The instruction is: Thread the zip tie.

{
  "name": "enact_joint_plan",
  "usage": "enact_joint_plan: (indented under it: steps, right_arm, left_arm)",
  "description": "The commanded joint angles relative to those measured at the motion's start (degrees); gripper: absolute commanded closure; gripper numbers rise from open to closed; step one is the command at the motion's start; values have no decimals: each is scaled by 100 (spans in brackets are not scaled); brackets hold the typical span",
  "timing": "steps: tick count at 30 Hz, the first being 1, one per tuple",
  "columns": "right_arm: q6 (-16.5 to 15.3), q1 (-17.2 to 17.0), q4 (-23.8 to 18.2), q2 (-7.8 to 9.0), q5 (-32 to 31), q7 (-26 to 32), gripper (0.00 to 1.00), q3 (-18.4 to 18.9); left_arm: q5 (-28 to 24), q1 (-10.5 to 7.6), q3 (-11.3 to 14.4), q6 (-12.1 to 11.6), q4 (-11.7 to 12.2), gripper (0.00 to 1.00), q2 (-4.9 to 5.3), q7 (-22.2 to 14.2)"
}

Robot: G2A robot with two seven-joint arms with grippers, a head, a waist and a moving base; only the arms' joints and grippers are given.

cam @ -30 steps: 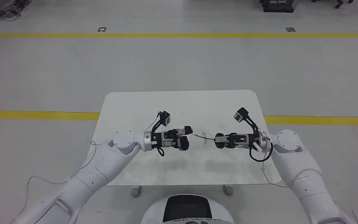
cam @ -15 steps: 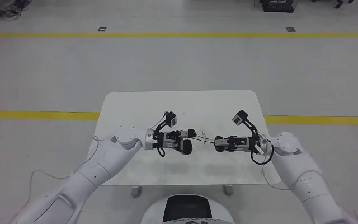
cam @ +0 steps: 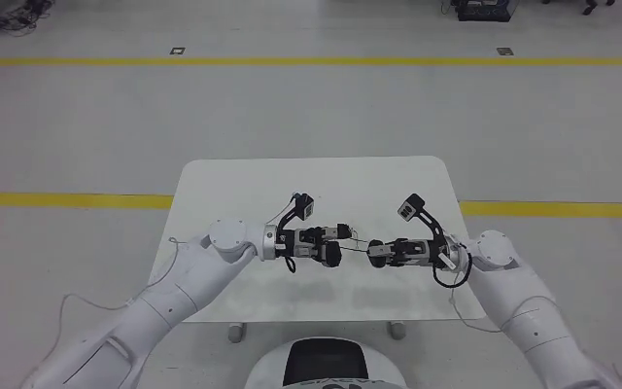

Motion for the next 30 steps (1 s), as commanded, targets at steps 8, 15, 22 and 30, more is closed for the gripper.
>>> enact_joint_plan:
  steps: [8,15,22,30]
  right_arm:
    - [28,-32,-112,-2,-106,-192,100,-46]
    - [89,-38,-167,-3,-122,-196,100,-56]
    - [63,-32,-179,-10,-82,-169,100,-62]
    - [64,-46,-219,-9,-88,-124,100,-65]
  left_arm:
    - [101,41,20,33,-100,0,-10,200]
    - [78,96,-29,52,-193,0,-10,146]
    - [92,108,-64,58,-166,0,-16,86]
    - [70,106,-94,79,-128,0,-34,39]
